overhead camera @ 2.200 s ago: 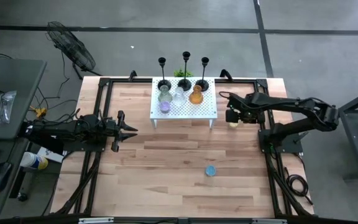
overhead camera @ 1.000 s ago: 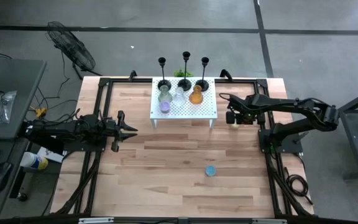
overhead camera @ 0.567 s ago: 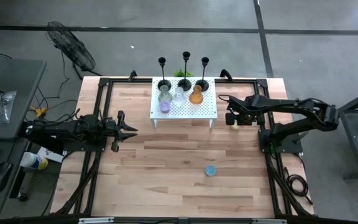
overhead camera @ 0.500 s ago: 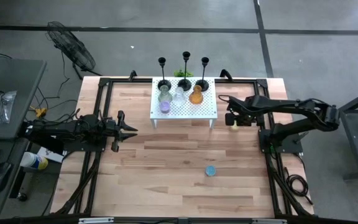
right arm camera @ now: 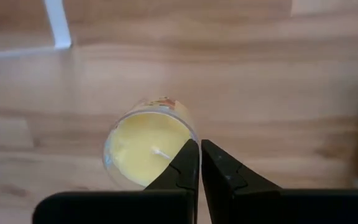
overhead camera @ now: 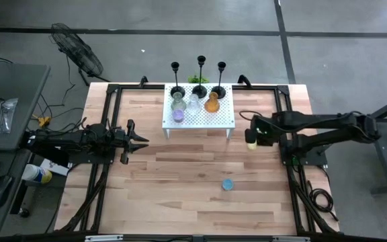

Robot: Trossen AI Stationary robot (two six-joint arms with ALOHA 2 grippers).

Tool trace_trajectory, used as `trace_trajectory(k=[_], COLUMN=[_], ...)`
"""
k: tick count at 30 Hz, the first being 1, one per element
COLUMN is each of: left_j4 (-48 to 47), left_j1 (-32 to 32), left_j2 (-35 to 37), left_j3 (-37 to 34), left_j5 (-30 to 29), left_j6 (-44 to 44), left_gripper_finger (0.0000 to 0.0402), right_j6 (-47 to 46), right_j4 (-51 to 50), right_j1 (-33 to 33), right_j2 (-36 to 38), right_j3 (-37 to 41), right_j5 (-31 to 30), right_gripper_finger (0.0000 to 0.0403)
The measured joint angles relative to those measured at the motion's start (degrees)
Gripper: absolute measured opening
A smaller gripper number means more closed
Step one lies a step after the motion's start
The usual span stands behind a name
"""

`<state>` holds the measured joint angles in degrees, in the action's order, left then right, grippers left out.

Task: Pick & Place candle stick holders
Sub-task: Put the yellow scented candle on the shelf aligned with the purple scented candle

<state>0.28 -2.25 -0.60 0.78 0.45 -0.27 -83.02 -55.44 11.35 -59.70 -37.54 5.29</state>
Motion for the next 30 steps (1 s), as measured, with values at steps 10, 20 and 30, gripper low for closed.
trace_trajectory(k=[10, 20, 30], left_j4=[0.0, 0.0, 0.0], left_j1=[0.0, 0.0, 0.0], left_j2=[0.0, 0.0, 0.0], left_j3=[0.0, 0.0, 0.0], left_j5=[0.0, 0.0, 0.0], left_j6=[0.0, 0.0, 0.0], left_gripper_finger=[0.0077, 0.0077, 0.0077], right_j6=[-8.6, -2.9, 2.4], right_j4=[0.2, -10.6, -15.3], right_j1=[-11.7, -19.2, -24.3], right_j2=[2.2, -2.3, -13.6], right_j3=[-3.7, -20.2, -36.4], right_j5=[-2.4, -7.6, -12.1], right_gripper_finger=[0.0004, 0.0004, 0.0004])
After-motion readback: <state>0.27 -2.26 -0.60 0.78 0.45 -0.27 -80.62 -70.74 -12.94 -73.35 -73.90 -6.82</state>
